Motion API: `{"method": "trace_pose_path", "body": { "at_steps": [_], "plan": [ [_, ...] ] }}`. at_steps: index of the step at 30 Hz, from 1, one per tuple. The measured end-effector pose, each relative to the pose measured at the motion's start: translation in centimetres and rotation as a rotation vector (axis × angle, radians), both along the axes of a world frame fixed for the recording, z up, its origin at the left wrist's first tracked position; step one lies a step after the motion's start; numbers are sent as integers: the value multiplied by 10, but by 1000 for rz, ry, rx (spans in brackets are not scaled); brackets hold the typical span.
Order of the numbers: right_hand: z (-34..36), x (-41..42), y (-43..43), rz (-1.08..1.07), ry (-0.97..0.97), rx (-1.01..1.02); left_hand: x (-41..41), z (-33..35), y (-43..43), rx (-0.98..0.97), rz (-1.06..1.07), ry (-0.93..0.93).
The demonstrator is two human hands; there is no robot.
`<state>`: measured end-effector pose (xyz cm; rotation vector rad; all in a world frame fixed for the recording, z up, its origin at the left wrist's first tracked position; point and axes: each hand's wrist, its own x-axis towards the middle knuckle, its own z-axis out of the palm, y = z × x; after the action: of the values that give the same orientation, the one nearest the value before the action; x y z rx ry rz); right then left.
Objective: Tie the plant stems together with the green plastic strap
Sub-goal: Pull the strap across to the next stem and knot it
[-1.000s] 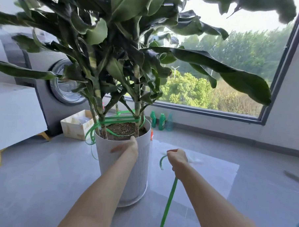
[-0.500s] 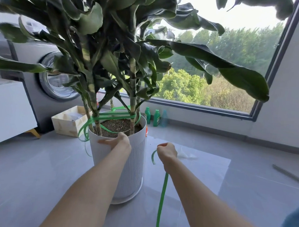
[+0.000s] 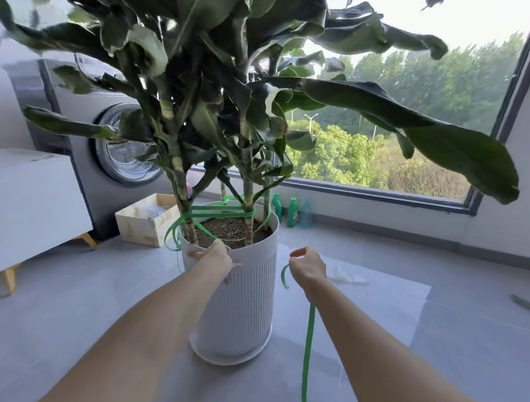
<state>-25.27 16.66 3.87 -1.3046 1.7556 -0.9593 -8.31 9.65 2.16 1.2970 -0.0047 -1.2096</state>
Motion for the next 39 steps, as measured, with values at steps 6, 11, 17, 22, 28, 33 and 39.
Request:
{"method": "trace_pose_path", "body": {
  "at_steps": [6,11,17,22,28,33,39],
  "plan": [
    [4,1,4,92,84,-37,8,3,10,85,-112,-167],
    [4,-3,6,112,121,-54,33,-11,8,129,-239,-347],
    [5,0,11,216,131,-87,84,-64,-40,183,-384,-489],
    [-4,-8,5,269,206,-91,64,-25,9,232,-394,-605],
    [-4,12,-5,245,337,-98,81,-63,-32,219,-299,-566],
    [-5,28,-21,255,552,-217,62,-49,-24,192,-281,-544],
    [-28,30,-56,546,786,-284,31,-31,10,11,-76,-439]
  ]
}}
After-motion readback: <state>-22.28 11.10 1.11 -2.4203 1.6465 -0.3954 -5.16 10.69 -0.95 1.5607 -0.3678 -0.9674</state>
